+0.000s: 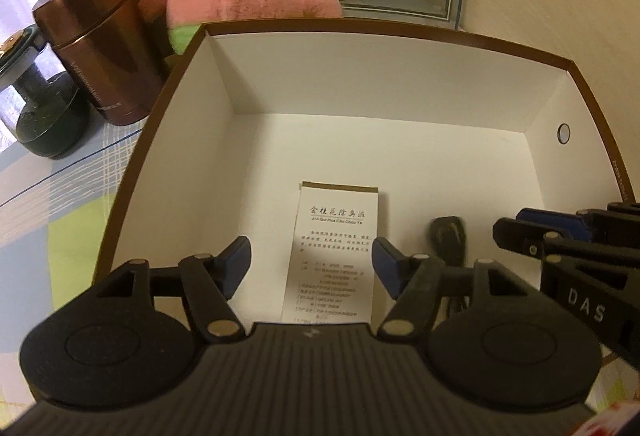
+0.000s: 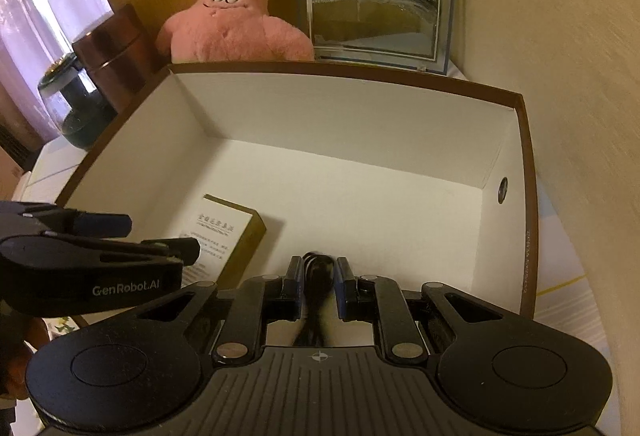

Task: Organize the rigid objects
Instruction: 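Open both tools to drop the carton and cable in the box, then move both tools back toward the remaining items on the table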

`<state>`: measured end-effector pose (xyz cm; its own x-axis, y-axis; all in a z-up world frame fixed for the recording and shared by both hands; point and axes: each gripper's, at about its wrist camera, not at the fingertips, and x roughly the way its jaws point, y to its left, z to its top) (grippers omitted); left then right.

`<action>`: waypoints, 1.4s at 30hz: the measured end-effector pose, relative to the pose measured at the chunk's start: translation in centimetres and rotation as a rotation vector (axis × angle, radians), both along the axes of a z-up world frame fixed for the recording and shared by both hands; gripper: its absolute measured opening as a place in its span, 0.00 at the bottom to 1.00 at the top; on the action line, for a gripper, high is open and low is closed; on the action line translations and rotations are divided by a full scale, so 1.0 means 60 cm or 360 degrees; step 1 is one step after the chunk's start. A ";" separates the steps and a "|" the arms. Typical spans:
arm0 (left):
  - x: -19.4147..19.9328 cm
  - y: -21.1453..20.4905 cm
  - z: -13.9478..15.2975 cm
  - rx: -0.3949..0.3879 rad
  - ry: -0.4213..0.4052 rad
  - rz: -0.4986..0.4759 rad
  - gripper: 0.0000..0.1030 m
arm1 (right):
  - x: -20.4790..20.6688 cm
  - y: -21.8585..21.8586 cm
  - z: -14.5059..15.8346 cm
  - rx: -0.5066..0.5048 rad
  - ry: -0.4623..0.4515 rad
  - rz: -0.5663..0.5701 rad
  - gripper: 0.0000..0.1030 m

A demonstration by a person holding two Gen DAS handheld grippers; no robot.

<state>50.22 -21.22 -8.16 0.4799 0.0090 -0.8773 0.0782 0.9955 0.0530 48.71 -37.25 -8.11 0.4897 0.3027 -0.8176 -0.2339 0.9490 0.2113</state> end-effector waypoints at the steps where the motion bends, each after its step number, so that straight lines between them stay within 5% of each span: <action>1: -0.003 0.001 0.002 0.0002 -0.0001 0.0005 0.62 | 0.000 -0.001 0.001 -0.0001 0.0001 -0.0001 0.11; 3: -0.010 0.005 0.008 0.0002 -0.0010 0.0016 0.62 | -0.003 -0.003 0.003 0.0012 0.0004 0.0004 0.16; 5: -0.017 0.009 0.014 -0.0003 -0.0015 0.0029 0.62 | -0.008 -0.006 0.006 0.0027 -0.0004 0.0008 0.41; 8: -0.029 0.014 0.025 -0.0001 -0.0034 0.0042 0.62 | -0.022 -0.008 0.016 0.0017 -0.0066 0.0017 0.60; 16: -0.091 0.032 0.072 0.0050 -0.0159 0.0093 0.71 | -0.068 -0.035 0.046 0.0189 -0.0159 -0.0016 0.62; 25: -0.183 0.042 0.118 0.0033 -0.0265 0.0102 0.71 | -0.132 -0.033 0.074 0.0114 -0.0277 0.0005 0.62; 42: -0.346 0.071 0.162 -0.0007 -0.0341 0.0228 0.71 | -0.235 -0.038 0.102 0.0202 -0.0276 0.0059 0.62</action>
<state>29.47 -16.94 1.54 0.6488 0.0866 -0.7560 -0.0763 0.9959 0.0486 34.61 -39.54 -2.00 0.6064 0.4185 -0.6761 -0.3116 0.9074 0.2821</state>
